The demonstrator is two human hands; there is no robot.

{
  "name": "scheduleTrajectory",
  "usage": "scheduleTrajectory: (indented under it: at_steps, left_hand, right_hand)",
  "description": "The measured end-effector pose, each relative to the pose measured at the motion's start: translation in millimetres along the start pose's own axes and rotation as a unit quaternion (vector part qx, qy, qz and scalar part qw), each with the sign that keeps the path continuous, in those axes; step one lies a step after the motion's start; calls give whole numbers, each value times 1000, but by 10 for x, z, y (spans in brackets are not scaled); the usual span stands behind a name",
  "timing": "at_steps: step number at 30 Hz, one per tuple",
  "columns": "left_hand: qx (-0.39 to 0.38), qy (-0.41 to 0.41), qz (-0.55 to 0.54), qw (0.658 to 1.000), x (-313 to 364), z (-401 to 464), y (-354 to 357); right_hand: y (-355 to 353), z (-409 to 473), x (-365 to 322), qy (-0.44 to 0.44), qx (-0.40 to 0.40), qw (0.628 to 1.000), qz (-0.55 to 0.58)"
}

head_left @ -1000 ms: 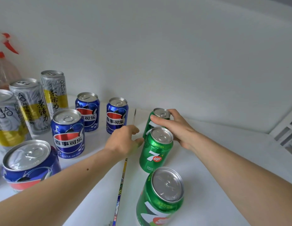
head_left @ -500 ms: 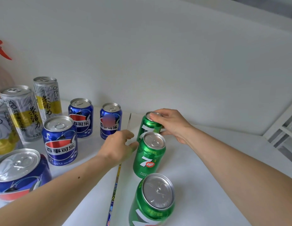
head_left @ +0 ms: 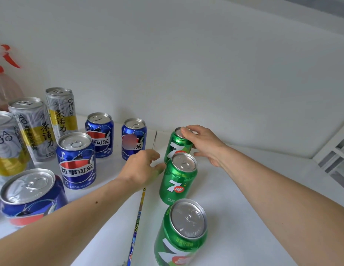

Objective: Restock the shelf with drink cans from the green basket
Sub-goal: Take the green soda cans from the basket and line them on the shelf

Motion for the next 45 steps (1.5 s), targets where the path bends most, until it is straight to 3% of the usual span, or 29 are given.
scheduleTrajectory:
  at_steps: [5, 12, 19, 25, 29, 35, 45]
  left_hand:
    - [5, 14, 2, 1000, 7, -133, -89]
    - [1, 49, 5, 999, -34, -567, -282]
    - [3, 105, -26, 994, -284, -1350, -500]
    - [-14, 164, -53, 985, -712, -2082, -411]
    - [-12, 237, -48, 970, -992, -2516, -351]
    - [65, 347, -17, 935, -1629, -3059, -195]
    - [30, 119, 49, 991, -3942, -2902, 1056]
  right_hand:
    - [-165, -169, -62, -7, 84, 995, -55]
    - [-278, -980, -497, -80, 191, 969, -131]
    - [80, -2191, -734, -129, 308, 939, -88]
    - [684, -3113, -595, -175, 362, 908, -113]
    - [1059, -3586, -414, -213, 360, 899, -128]
    - [1654, -4140, 180, -258, 321, 902, -128]
    - [3133, -4735, 2197, -119, 203, 967, -96]
Point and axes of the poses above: each hand's wrist, its own z-axis towards the middle knuckle, its own y-axis out of the palm, x = y × z, the point moved 7 cm from there along z, towards the middle knuckle, and after that the axes turned 12 degrees about -y, right-handed, at the moved point
